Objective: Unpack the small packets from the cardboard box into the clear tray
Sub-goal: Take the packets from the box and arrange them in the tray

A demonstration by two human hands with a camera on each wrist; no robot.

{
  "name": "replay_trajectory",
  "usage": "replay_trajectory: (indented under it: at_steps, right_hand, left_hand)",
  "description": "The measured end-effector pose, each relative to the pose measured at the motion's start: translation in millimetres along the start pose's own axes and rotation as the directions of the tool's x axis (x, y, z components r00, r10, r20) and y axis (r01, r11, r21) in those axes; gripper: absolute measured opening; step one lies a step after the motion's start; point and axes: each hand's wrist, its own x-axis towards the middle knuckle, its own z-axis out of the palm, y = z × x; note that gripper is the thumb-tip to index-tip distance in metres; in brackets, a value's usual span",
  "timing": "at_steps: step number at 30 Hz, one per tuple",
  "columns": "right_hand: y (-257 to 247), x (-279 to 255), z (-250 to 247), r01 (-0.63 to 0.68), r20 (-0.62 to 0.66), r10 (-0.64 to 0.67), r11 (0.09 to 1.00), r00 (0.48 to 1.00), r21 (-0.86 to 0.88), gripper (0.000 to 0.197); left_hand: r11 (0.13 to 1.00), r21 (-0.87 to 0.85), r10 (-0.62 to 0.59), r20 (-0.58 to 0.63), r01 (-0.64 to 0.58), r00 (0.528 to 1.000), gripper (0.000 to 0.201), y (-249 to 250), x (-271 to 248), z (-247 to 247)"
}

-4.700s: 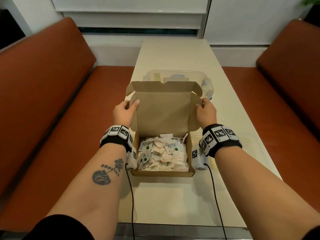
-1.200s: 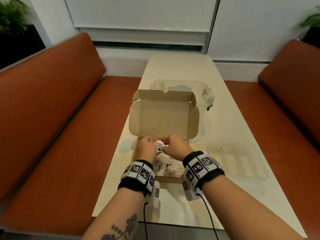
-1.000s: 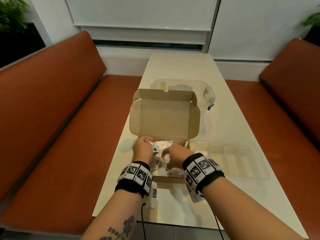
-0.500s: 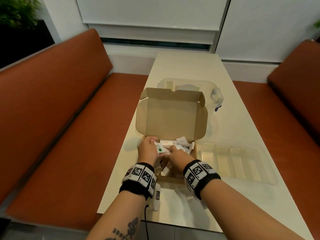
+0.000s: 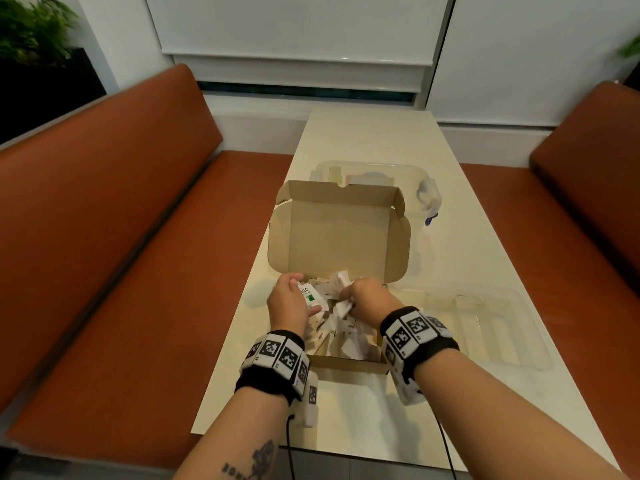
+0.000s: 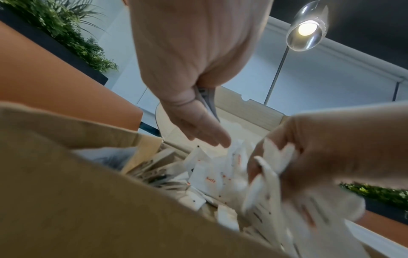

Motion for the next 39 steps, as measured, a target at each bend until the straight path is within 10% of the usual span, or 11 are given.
replay_trajectory:
  at_steps: [13, 23, 33, 39]
  right_hand:
    - [-10, 1, -26, 0.071, -0.164, -0.045, 0.985, 0.985, 0.159, 0.03]
    - [-23, -1, -2, 0.098, -0.135, -0.064, 0.96, 0.989, 0.262, 0.052]
    - [-20, -3, -10, 0.1, -0.07, -0.074, 0.851, 0.995, 0.515, 0.102]
    - [-9, -5, -22, 0.046, -0.063, -0.013, 0.836, 0.998, 0.546, 0.09]
  left_hand:
    - [0.974, -0.064, -0.197, 0.222, 0.216, 0.955, 0.028, 8, -13, 26]
    - [0.889, -0.216, -0.296, 0.402, 0.404, 0.867, 0.079, 18, -12, 32]
    - [0.836, -0.34, -0.267, 0.434, 0.431, 0.861, 0.057, 25, -10, 33]
    - [0.822, -0.391, -0.237, 0.427, 0.414, 0.873, 0.017, 17, -11, 31]
